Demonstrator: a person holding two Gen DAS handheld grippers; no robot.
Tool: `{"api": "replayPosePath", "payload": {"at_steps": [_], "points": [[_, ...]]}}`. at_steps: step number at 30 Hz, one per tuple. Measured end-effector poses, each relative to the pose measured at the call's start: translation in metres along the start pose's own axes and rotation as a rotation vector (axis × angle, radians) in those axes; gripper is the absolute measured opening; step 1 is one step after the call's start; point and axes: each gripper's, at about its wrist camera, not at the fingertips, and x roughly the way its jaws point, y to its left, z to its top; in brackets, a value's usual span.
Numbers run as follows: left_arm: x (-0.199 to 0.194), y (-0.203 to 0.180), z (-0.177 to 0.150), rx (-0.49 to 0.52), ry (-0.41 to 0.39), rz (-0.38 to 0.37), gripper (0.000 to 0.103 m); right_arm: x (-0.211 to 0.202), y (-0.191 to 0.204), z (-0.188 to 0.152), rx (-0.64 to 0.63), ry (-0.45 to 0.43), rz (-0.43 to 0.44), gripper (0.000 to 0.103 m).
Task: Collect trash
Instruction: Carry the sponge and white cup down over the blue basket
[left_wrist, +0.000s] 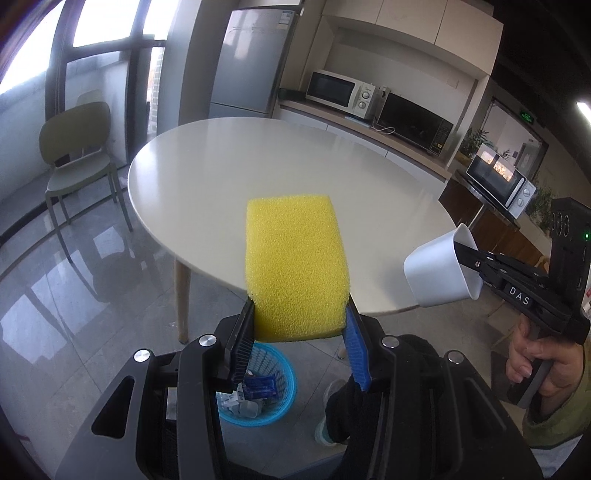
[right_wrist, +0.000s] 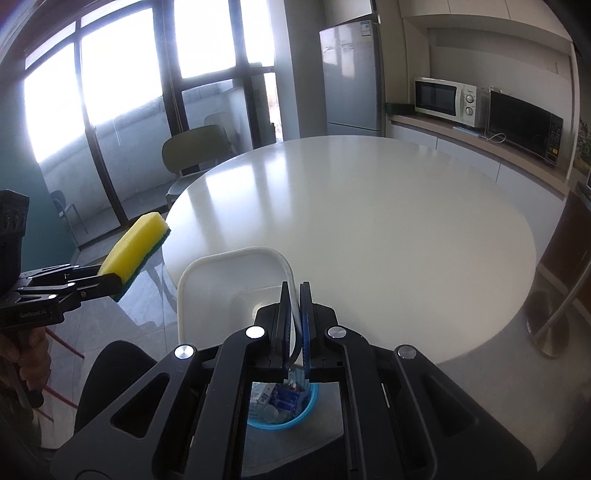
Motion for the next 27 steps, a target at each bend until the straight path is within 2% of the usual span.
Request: {"api": "replayPosePath", "payload": {"at_steps": [14,18,27], "points": [[-0.002,0.024,-0.063,-0.059,0.112,0.043,0.043,-0.001,0.035,-0.057,-0.059,0.134,0.092,0.004],[0.012,0.031,-0.086,-0.077,0.173,0.052,0.043,0.015,0.037,-0.075,-0.049,0.196,0.102,0.004],[0.054,0.043,-0.115,-0.112,0.289,0.053,0.043,0.061,0.032,-0.111,-0.031,0.324,0.093,0.004]]}}
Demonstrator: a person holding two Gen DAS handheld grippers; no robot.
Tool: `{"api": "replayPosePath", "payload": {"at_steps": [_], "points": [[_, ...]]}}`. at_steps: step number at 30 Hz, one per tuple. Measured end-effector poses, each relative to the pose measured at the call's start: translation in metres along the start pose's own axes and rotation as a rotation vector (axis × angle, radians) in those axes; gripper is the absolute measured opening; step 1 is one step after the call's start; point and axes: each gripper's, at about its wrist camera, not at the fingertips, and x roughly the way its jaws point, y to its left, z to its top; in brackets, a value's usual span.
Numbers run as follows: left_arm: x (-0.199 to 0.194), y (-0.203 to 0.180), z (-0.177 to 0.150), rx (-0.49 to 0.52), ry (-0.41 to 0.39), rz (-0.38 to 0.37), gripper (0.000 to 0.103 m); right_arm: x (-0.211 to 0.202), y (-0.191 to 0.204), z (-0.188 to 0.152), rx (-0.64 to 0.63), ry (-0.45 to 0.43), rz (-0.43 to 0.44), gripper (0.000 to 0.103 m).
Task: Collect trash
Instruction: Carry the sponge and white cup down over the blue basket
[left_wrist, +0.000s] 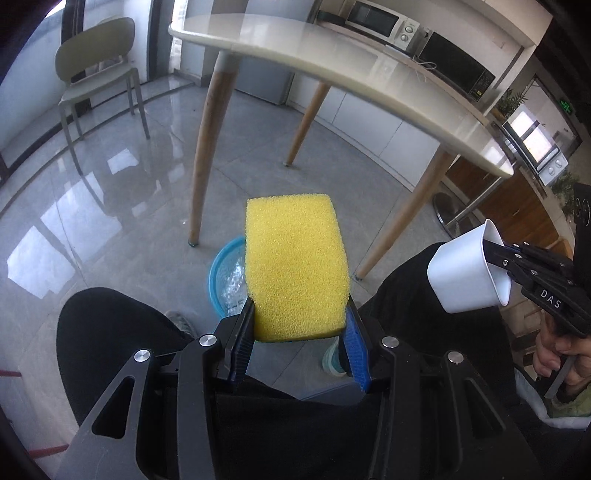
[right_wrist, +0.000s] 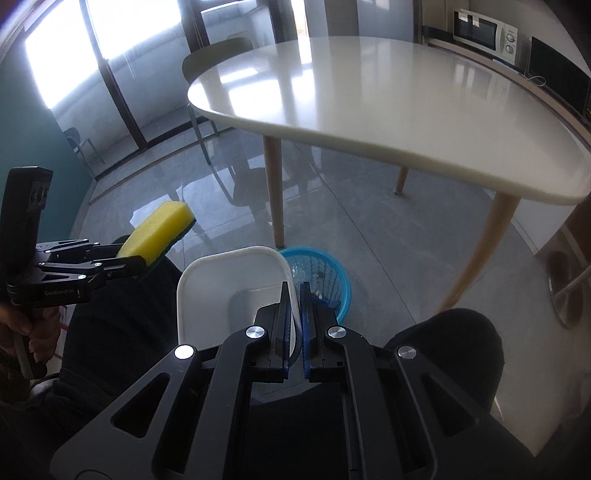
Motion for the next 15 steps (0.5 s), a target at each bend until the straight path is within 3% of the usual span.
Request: {"api": "replayPosePath", "payload": {"at_steps": [11,15], "points": [[0.057,0.026,-0.006,-0.064,0.133,0.009,0.043,0.087,-0.015,-0.015,0.043,0.166,0.005,0.004],[0.075,0.029,-0.004,-0.066,0.156,0.065,0.043,0.115,-0.018,-0.014,0.051,0.207,0.007,0.004]]}}
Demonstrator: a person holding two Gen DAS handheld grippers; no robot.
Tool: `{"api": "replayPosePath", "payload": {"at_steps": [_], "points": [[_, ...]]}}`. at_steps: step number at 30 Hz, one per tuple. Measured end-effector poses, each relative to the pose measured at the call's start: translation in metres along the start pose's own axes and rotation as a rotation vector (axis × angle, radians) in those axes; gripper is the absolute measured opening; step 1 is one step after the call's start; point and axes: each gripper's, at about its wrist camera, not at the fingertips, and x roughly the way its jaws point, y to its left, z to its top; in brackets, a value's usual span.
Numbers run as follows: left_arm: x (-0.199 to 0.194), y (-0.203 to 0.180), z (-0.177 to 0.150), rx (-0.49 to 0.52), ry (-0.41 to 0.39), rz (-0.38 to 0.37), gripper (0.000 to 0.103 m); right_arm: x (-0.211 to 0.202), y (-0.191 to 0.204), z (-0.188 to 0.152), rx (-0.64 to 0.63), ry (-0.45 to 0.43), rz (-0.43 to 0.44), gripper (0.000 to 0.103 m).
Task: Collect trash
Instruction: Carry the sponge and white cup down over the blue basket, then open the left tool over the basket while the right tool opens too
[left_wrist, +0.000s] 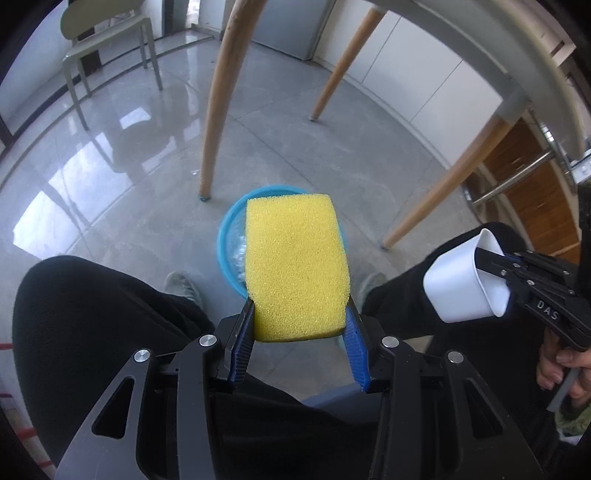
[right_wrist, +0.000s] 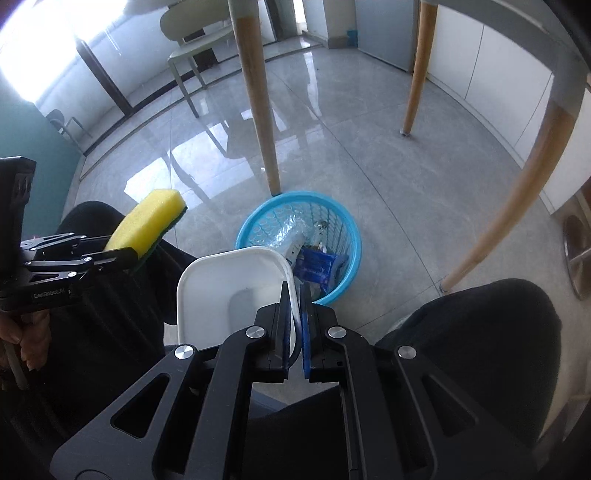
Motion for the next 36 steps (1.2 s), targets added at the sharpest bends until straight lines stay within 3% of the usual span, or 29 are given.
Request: {"api": "replayPosePath", "payload": {"at_steps": [9,20,24,36], "points": [[0.039,0.006,0.022,-0.03,0.058,-0.003,0.043,0.052,-0.009,0.015,0.044,0.079,0.011,0.004],[0.099,0.019,0.051,-0.08,0.134,0.031,0.043,0.126,-0.025,0.035,0.098,0.158,-0.04,0.004],[0.124,0.024,0.061,-0.1,0.177,0.03,0.043,0.151,-0.035,0.039,0.154,0.206,-0.015,0.004],[0.178,0.029,0.083,-0.071,0.257,0.073,0.043,0.223,-0.058,0.061,0.218,0.277,-0.024,0.004]]}}
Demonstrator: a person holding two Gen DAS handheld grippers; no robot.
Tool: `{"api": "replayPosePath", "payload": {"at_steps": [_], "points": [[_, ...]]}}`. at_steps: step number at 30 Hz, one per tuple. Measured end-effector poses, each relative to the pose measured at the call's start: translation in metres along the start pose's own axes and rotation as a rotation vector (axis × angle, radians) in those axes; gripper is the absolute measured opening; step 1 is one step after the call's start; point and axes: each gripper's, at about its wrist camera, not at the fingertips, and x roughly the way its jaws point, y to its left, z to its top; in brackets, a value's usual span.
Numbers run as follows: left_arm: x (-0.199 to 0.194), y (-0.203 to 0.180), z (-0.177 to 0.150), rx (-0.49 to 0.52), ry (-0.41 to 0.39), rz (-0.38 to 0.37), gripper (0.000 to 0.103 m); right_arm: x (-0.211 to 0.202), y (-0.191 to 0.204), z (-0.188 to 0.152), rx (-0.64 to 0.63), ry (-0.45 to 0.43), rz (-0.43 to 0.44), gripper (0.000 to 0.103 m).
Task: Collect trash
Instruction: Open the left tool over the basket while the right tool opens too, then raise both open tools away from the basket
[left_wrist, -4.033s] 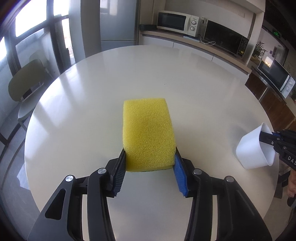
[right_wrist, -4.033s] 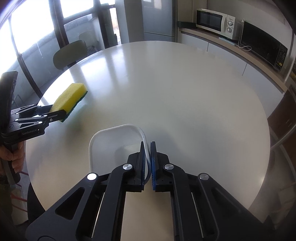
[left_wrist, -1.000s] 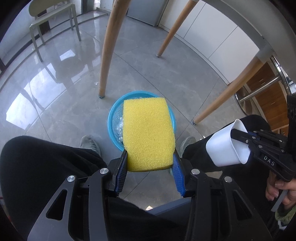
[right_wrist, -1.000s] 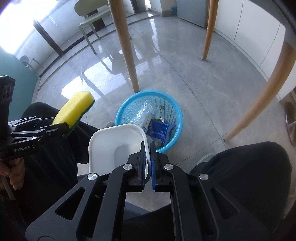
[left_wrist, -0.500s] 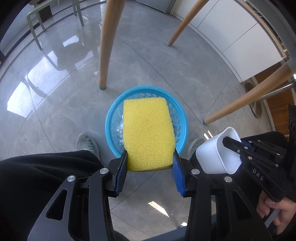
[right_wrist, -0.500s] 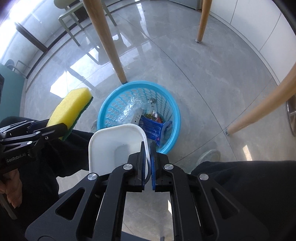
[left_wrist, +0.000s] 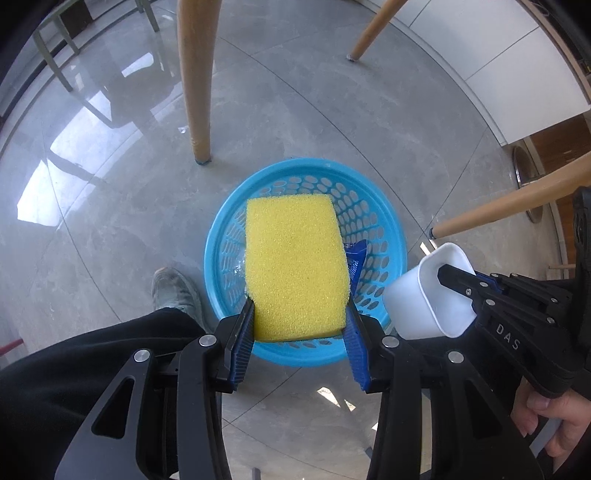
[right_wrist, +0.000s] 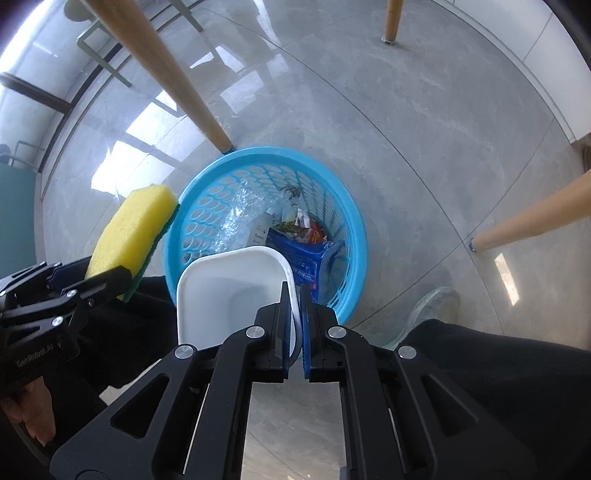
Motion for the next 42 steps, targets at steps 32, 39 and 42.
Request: {"api": "replayPosePath", "payload": {"at_steps": [32,39,42], "points": [[-0.046,0.02,0.006,-0.081,-0.087,-0.037,0.062,-0.015,0.012,-0.001,-0.033,0.038,-0.01,0.03],[-0.077,0.007,-0.021,-0.023,-0.14,-0.027,0.063,-0.055,0.027,-0.015,-0.079,-0.025,0.018,0.033],[-0.091,0.005,-0.03,-0.014,-0.166,-0.03,0.063,-0.068,0.028,-0.026,-0.089,-0.041,0.032,0.035]]}}
